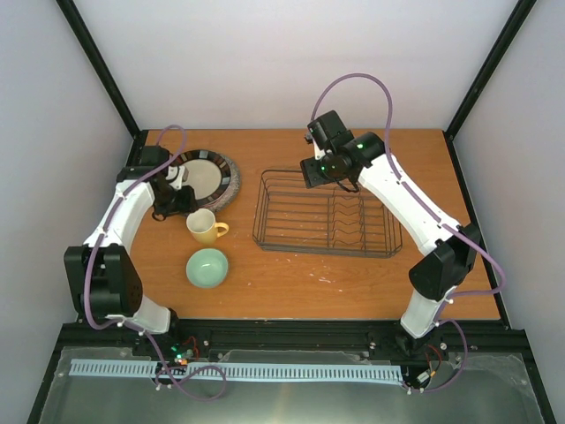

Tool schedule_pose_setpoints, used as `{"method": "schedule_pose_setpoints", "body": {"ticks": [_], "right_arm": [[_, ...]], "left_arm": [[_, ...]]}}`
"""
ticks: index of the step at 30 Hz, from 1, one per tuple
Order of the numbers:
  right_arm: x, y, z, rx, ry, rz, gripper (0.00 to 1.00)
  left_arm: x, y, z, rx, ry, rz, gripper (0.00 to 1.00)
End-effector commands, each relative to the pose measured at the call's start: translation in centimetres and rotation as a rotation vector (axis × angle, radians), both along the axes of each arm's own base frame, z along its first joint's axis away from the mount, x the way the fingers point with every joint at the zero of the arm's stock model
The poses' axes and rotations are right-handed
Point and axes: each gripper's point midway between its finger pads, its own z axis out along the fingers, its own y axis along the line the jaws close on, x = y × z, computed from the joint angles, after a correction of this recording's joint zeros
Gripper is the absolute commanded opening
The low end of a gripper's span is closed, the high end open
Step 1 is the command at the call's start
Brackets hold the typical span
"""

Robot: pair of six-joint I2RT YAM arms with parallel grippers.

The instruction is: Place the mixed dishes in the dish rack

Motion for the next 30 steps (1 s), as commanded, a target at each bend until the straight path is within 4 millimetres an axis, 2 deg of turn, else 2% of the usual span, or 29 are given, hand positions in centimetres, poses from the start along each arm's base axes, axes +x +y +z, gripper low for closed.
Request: {"method": "schedule_pose_setpoints", "body": {"ticks": [1,9,12,16,23,30], "right_arm": [[-0.1,0.5,1.1,0.016,-0.012,0.032,0.66],[-0.2,0.8,1.6,0.017,-0.006,0.061,0.66],[-0.2,0.9,1.9,0.023,-0.009,0.067,0.67],[-0.3,1.3,2.1,0.036,-0.001,0.084,0.67],[-0.4,1.9,2.1,0.056,0.008,0.106,0.67],[-0.5,1.9,2.4,0.062,0.003,0.110,0.67]], "left_arm": [[-0.2,0.9,1.9,0.083,-0.064,-0.037,0.47],[-0.6,2.0,3.2,0.187,-0.140,-0.095,0.49],[-1.1,2.2,2.4,0.214,-0.123,-0.146,0.51],[-2.2,1.2,1.3,0.196,-0.137,-0.243,0.54],[-3.4,0.5,1.0,0.188,-0.195,-0.309,0.56],[-3.1,0.4,-0.2,0.181,-0.182,-0.312,0.55]]}}
